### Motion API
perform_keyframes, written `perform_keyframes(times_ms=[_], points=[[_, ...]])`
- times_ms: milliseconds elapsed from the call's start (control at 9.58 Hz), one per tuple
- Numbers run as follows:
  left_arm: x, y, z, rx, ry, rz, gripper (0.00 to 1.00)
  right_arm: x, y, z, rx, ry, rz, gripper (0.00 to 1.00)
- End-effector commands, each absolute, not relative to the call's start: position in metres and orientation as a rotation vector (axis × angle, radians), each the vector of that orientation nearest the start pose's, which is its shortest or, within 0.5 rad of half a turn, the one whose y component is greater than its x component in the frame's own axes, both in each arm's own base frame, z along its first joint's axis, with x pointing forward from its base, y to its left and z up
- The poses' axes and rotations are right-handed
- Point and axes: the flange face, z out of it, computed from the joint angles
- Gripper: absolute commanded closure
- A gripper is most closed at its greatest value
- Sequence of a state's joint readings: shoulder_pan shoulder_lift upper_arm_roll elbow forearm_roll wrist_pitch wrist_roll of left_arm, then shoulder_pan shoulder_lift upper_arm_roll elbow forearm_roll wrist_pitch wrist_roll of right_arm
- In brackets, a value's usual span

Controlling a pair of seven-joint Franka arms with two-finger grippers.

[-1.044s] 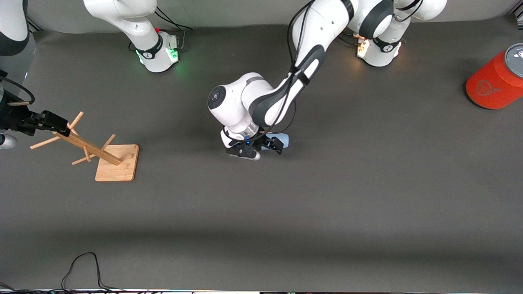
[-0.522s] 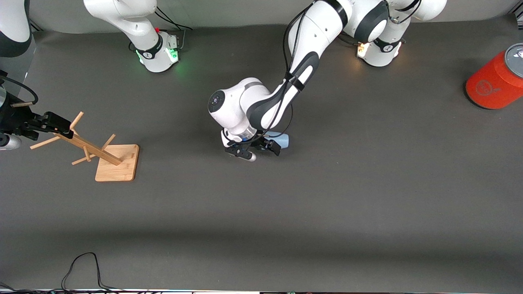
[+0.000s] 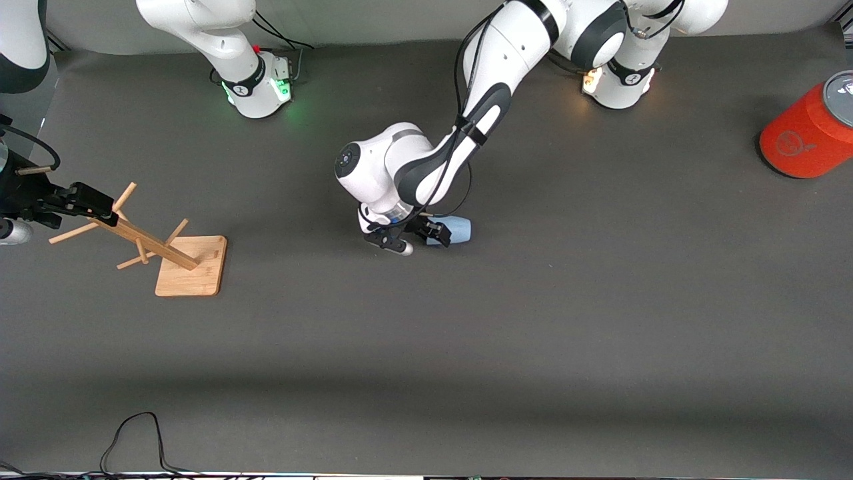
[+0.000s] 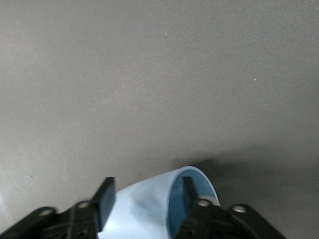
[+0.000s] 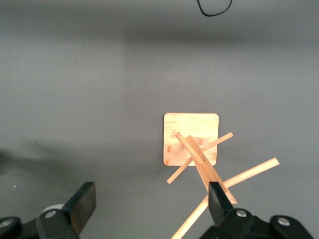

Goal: Rotate and upright cup with both arms
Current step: 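Grasp the rim of the lying cup with the left gripper, then rotate the held cup upright with the left gripper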

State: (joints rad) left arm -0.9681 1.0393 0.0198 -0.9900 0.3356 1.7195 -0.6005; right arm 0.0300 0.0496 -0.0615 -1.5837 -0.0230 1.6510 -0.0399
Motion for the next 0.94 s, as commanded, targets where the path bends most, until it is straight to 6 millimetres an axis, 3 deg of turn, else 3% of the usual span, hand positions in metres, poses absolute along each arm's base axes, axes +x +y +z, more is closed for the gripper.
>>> perform_keyframes(times_ms=[0, 209, 522, 731, 835], points=[[0.448, -0.596, 0.196, -2.577, 0.626, -0.041, 1.00, 0.574, -0.024, 0.598, -3.150, -0.044, -0.045, 0.00], [0.453, -0.588, 0.195, -2.451, 0.831, -0.022, 1.00, 0.571, -0.022, 0.598, -3.142, -0.031, -0.027, 0.00], [0.467, -0.582, 0.218, -2.449, 0.849, -0.025, 1.00, 0.564, -0.022, 0.596, -3.130, -0.011, 0.049, 0.00], [0.489, -0.573, 0.269, -2.498, 0.795, -0.075, 1.00, 0.564, -0.022, 0.595, -3.087, 0.008, 0.050, 0.00], [0.512, -0.552, 0.301, -2.528, 0.720, -0.073, 1.00, 0.564, -0.021, 0.596, -3.087, 0.006, 0.048, 0.00]])
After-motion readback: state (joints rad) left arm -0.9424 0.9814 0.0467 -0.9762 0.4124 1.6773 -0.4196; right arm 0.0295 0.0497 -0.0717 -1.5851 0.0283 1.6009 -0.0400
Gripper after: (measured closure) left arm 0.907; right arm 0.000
